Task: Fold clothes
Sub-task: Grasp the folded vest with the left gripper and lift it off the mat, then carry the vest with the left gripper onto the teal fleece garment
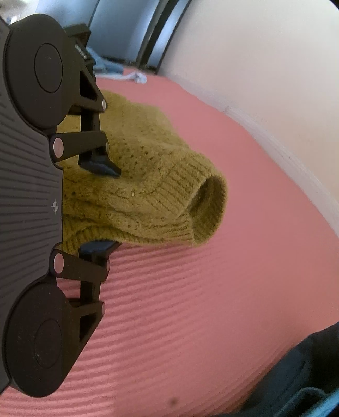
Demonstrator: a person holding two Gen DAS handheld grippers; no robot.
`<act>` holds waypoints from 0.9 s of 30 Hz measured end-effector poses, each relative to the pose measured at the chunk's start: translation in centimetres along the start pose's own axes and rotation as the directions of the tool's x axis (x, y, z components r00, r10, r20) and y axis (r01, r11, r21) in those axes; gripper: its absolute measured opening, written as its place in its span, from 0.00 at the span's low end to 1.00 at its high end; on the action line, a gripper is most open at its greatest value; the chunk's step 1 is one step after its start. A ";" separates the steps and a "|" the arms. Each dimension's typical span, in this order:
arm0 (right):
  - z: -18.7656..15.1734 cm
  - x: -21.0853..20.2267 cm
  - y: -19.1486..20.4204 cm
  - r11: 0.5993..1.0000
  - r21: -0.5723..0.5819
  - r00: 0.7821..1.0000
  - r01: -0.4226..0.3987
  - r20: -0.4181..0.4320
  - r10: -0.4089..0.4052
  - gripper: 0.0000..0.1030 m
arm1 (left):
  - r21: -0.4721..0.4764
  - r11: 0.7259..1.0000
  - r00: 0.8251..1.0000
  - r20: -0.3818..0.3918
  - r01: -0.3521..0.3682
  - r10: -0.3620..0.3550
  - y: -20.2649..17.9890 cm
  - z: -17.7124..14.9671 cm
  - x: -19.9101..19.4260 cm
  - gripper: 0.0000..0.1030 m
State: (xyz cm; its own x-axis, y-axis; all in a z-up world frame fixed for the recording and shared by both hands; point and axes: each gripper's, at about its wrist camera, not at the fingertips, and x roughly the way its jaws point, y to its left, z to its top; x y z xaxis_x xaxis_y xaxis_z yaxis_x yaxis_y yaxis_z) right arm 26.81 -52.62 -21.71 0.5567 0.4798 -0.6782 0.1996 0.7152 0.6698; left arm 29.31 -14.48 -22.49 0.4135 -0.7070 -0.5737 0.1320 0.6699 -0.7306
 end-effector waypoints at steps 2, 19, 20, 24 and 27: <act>-0.1 -0.1 0.5 1.000 -0.007 1.000 0.009 0.000 -0.009 0.34 | 0.047 0.999 1.000 0.018 -0.025 0.024 -0.8 -0.2 -0.3 0.40; 2.2 -7.6 4.1 0.991 -0.109 0.996 0.083 0.045 -0.079 0.21 | 0.294 0.955 0.999 0.027 0.036 -0.046 -11.7 -2.0 -1.1 0.34; 2.7 -8.6 3.8 0.989 -0.112 0.994 0.097 0.055 -0.091 0.21 | 0.307 0.950 0.998 0.018 0.052 -0.060 -12.8 -2.2 -0.5 0.34; 4.8 -12.9 2.3 0.977 -0.133 0.984 0.170 0.081 -0.160 0.21 | 0.357 0.929 0.995 -0.024 0.098 -0.095 -16.4 -3.0 2.8 0.34; 6.4 -15.9 0.4 0.972 -0.118 0.977 0.204 0.090 -0.194 0.21 | 0.378 0.915 0.990 -0.047 0.144 -0.136 -19.2 -3.7 5.7 0.34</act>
State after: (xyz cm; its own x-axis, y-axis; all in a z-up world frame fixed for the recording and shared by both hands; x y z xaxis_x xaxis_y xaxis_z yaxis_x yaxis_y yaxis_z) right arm 23.23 -63.21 -8.66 0.5774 0.2838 -0.7656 0.2124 0.8531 0.4765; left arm 25.84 -32.22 -13.08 0.3487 -0.8016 -0.4857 0.5204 0.5966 -0.6109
